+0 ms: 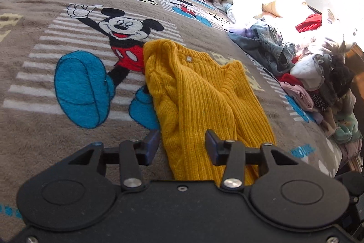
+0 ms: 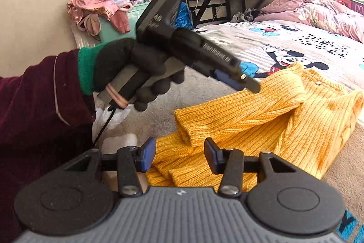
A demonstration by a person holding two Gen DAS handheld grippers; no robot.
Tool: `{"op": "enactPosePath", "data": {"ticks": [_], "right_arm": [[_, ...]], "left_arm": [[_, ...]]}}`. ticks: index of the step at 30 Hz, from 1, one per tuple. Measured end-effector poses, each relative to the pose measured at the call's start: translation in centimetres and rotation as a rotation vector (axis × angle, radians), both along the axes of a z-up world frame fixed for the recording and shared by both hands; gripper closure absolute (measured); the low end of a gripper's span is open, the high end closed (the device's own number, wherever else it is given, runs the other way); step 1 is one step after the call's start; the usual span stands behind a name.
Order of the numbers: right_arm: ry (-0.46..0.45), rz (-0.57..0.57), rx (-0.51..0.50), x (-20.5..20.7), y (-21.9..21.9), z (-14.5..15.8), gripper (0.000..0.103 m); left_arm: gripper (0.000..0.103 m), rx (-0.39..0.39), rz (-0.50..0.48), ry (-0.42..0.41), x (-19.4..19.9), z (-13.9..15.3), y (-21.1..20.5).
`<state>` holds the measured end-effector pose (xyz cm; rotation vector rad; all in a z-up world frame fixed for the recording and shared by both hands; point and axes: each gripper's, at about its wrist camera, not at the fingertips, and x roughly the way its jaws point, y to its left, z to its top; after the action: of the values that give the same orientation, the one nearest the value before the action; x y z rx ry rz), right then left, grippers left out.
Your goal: Fold clothes
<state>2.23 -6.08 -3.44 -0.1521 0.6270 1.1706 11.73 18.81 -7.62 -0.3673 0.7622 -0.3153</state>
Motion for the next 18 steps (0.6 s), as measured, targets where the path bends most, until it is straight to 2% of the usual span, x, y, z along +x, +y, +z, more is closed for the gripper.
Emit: {"op": "enactPosePath", "data": {"ticks": [2, 3, 5, 7, 8, 10, 11, 14, 16, 18], "right_arm": [[0.013, -0.046, 0.031, 0.0, -0.9, 0.3, 0.051], [0.021, -0.078, 0.052, 0.0, -1.6, 0.4, 0.050], [0.042, -0.155, 0.097, 0.3, -3.2, 0.5, 0.046], [0.064, -0.236, 0.142, 0.6, -4.8, 0.5, 0.045], [0.077, -0.277, 0.165, 0.9, -5.7, 0.4, 0.045], [0.104, -0.356, 0.214, 1.7, -7.3, -0.1, 0.045], [0.118, -0.396, 0.238, 2.1, -8.2, -0.3, 0.045], [0.124, -0.493, 0.264, 3.4, -9.5, -1.6, 0.045], [0.121, -0.541, 0.259, 4.0, -9.7, -2.6, 0.045], [0.131, -0.570, 0.253, 4.4, -9.8, -3.8, 0.046]], "left_arm": [[0.074, 0.001, -0.001, -0.001, -0.9, -0.4, -0.3], [0.075, -0.022, 0.008, -0.001, -1.1, -0.6, -0.1], [0.085, -0.079, 0.029, 0.002, -1.4, -0.8, 0.2], [0.088, -0.180, 0.048, 0.008, -1.6, -0.5, 0.9], [0.096, -0.235, 0.056, 0.012, -1.7, -0.3, 1.2], [0.096, -0.405, 0.069, 0.035, -1.9, -0.3, 1.9], [0.096, -0.429, 0.077, 0.057, -1.9, -0.6, 2.0], [0.096, -0.412, 0.099, 0.138, -1.7, -2.2, 1.8], [0.094, -0.354, 0.074, 0.125, -2.0, -2.0, 1.6], [0.074, -0.294, 0.045, 0.084, -2.6, -0.7, 1.3]]}}
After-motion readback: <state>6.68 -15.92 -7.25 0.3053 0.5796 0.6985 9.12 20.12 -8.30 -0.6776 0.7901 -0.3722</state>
